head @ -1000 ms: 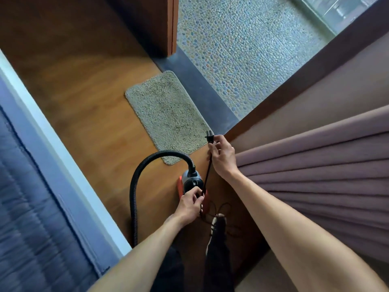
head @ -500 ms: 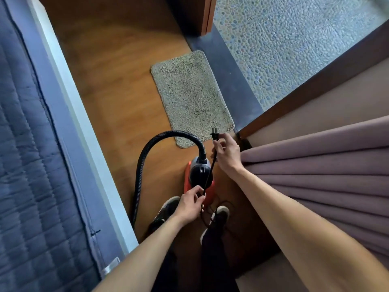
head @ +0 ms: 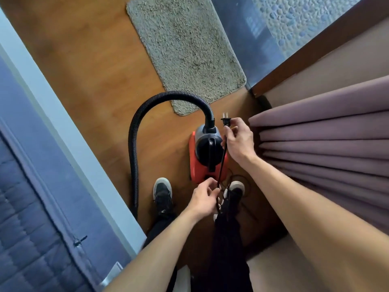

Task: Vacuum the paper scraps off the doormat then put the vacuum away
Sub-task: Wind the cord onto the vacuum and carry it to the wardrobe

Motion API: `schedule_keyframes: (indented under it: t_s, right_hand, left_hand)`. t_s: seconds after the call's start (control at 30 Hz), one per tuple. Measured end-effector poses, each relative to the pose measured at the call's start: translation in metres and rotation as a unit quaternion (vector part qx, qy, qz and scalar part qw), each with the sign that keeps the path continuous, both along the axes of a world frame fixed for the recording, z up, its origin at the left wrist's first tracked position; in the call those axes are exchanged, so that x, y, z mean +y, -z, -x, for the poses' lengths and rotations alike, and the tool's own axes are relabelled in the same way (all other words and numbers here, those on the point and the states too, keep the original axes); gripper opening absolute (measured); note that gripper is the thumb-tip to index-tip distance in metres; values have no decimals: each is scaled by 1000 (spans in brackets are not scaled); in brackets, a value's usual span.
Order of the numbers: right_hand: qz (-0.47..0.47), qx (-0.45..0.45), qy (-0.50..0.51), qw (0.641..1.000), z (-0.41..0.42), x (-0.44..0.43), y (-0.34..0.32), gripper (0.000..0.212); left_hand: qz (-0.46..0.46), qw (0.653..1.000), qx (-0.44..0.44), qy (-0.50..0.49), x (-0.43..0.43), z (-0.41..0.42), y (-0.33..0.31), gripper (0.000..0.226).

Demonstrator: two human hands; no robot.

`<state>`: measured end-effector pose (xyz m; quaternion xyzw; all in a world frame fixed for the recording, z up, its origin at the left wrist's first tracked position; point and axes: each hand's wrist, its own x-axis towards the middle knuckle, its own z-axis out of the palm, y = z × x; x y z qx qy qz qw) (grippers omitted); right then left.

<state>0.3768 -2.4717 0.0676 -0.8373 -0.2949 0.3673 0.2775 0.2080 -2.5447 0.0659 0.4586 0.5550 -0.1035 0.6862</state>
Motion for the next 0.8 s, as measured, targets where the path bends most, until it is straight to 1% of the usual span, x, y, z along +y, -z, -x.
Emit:
schedule_keyframes:
  t_s: [0.07,0.13,0.27,0.37,0.47,0.6,0.8]
  right_hand:
    - [2,-4,5,1000,3,4,20,11]
    - [7,-4,7,1000,5,8,37,10]
    - [21,-1,-7,1000,7,6,71,6]
    - [30,11,-30,999,5,-3,94,6]
    - [37,8,-33,999,2,-10,120,7]
    - [43,2,-49,998,-3,-14,153,13]
    - [50,-34,-87,994,-7,-18,189,21]
  left_hand:
    - [43,999,-18,-19,8,2,14,14]
    - [58,998,-19,-18,14,5,32,18]
    - [40,999,7,-1,13,8,64,8]
    - [21,999,30,8,3,4,85,8]
    - [11,999,45,0,-9,-3,110,9]
    - [-1,998,53,-14,-16,-12,140,9]
    - [-9,998,61,-18,-20,-14,173,10]
